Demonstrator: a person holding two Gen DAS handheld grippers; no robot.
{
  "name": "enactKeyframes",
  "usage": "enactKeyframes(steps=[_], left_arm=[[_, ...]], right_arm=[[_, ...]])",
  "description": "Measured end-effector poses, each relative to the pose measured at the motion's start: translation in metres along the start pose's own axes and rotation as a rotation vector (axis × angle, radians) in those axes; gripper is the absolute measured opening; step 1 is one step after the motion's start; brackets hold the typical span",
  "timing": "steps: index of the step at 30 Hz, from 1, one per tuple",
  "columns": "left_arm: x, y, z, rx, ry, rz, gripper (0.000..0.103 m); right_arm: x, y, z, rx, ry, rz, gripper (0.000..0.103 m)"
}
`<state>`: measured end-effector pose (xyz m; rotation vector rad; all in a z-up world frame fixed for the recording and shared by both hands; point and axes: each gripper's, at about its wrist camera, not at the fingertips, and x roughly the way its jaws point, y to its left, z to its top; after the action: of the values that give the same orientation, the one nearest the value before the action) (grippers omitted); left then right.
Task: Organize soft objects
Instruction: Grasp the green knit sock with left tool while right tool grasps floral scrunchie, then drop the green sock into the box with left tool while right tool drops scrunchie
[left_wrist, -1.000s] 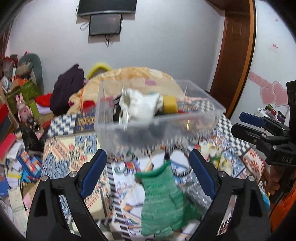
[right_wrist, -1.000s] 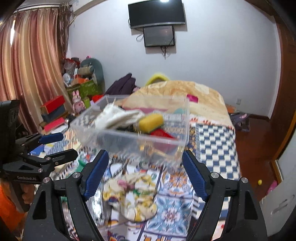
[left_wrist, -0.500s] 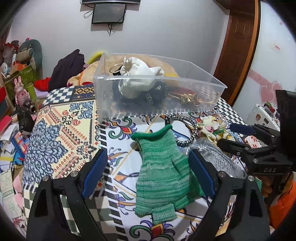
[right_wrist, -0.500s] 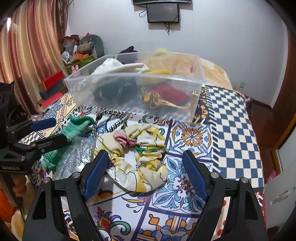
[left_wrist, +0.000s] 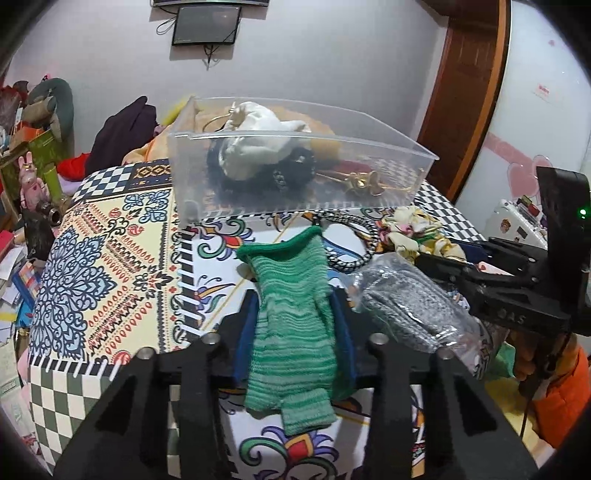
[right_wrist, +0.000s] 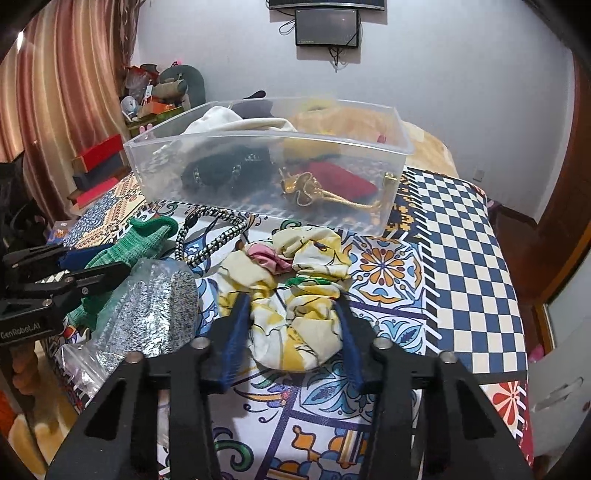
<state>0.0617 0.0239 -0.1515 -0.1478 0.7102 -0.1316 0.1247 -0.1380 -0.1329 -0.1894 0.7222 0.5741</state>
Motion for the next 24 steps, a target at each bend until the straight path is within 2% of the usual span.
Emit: enactKeyframes(steps=[3, 9, 17, 24], left_arm=[[-0.001, -0.001, 0.0, -0.001, -0.004, -0.008, 0.025], [-0.01, -0.006, 0.001, 0.015, -0.027, -0.005, 0.012], [-0.028, -0.001, 0.016, 0.01, -0.089, 0.009, 0.01], [-0.044, -0.006, 0.045, 0.042, -0.163, 0.023, 0.01]], right_arm=[[-0.001, -0.003, 0.001, 0.015, -0.008, 0.005, 0.019], [-0.008, -0.004, 0.003, 0.033, -0.031, 0.023, 0.013], [-0.025, -0.007, 0.011, 0.042, -0.083, 0.016, 0.013], [-0.044, -0.009, 0.028, 0.033, -0.146, -0.003, 0.013]])
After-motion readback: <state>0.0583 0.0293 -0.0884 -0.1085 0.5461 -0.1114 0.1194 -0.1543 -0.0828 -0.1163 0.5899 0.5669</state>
